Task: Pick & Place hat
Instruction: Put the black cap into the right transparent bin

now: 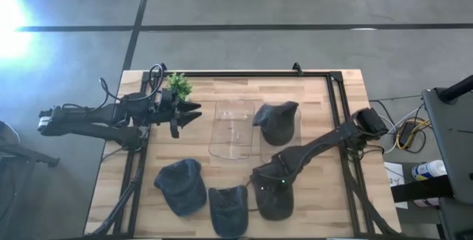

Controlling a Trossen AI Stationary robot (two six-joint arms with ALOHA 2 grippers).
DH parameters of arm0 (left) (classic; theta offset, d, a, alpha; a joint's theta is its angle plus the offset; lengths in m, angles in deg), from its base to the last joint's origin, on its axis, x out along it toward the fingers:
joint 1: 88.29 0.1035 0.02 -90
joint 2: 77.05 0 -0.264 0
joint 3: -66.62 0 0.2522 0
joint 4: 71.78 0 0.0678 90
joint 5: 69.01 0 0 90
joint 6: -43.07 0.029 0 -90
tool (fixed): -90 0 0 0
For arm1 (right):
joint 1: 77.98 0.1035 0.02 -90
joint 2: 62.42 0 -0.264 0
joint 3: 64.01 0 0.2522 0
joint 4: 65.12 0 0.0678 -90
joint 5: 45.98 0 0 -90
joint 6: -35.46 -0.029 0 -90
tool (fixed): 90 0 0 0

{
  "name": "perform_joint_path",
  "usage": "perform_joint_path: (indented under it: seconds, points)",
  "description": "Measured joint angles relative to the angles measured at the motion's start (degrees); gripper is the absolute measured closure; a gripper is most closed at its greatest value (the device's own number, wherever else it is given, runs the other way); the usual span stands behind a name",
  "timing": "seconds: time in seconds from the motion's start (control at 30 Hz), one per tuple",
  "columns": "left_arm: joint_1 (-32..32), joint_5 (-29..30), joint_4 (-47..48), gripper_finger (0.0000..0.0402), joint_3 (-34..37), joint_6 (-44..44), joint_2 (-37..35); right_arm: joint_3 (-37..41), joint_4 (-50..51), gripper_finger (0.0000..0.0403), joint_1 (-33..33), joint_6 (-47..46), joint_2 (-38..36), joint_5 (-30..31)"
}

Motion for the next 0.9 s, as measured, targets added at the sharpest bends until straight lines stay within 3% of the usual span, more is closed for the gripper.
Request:
perform_joint_path:
  seconds: [0.5, 0.73, 0.9]
  points:
    - [0.1, 0.0, 0.0, 0.0236, 0.0, 0.1, 0.0, 0.0, -7.5, 0.0395, 0.3, -2.4, -0.3, -9.5]
    - [0.1, 0.0, 0.0, 0.0236, 0.0, 0.5, 0.0, 0.4, -7.5, 0.0395, 0.2, -2.6, -0.2, -9.5]
    - [0.1, 0.0, 0.0, 0.0236, 0.0, 1.1, 0.0, 0.5, -7.4, 0.0389, 0.2, -3.8, -0.1, -4.9]
